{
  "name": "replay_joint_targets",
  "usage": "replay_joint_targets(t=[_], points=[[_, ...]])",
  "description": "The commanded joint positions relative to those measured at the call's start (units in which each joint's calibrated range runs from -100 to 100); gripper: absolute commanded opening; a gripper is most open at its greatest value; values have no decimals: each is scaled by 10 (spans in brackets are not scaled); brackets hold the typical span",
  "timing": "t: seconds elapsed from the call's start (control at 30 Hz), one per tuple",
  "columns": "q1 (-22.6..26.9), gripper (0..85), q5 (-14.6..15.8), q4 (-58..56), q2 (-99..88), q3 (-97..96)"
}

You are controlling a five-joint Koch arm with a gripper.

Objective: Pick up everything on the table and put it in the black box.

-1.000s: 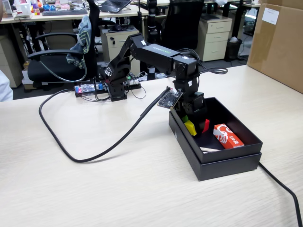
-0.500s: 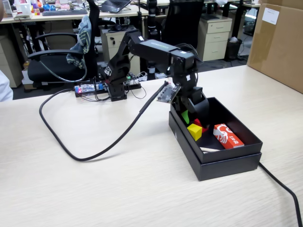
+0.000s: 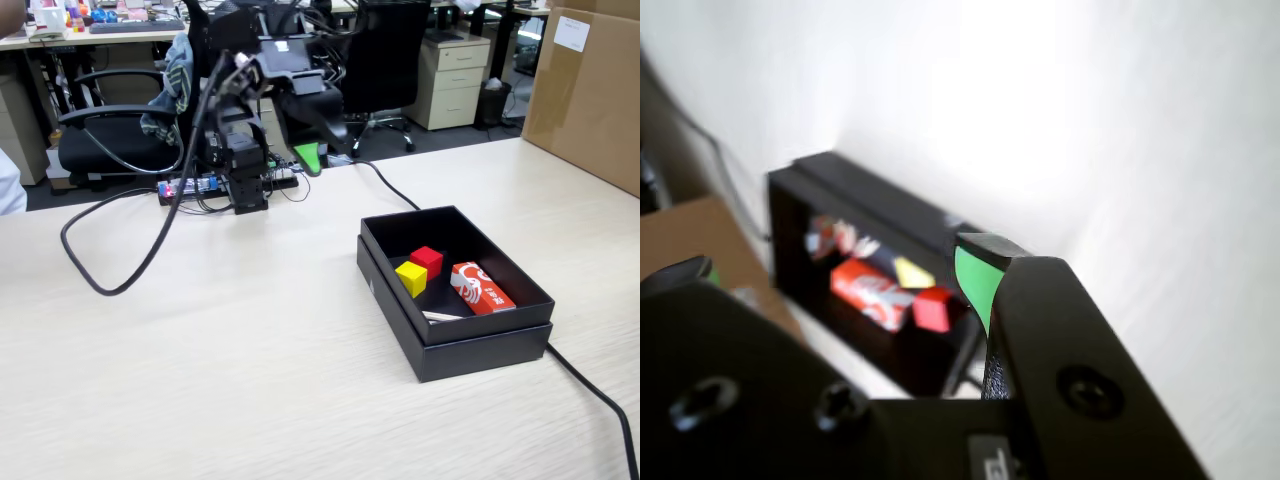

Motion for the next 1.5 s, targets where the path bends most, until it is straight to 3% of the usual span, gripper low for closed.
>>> replay_joint_targets(t=[0.0,0.2,0.5,0.8,0.97,1.47], points=[[-10,499,-2,55,-108,-73],[-32,500,0,219,-253,-370],[-57,523,12,239,-287,-498],[-78,520,-22,525,-286,-715],[-73,515,-29,606,-286,-793],[-71,499,-31,608,-272,-835]])
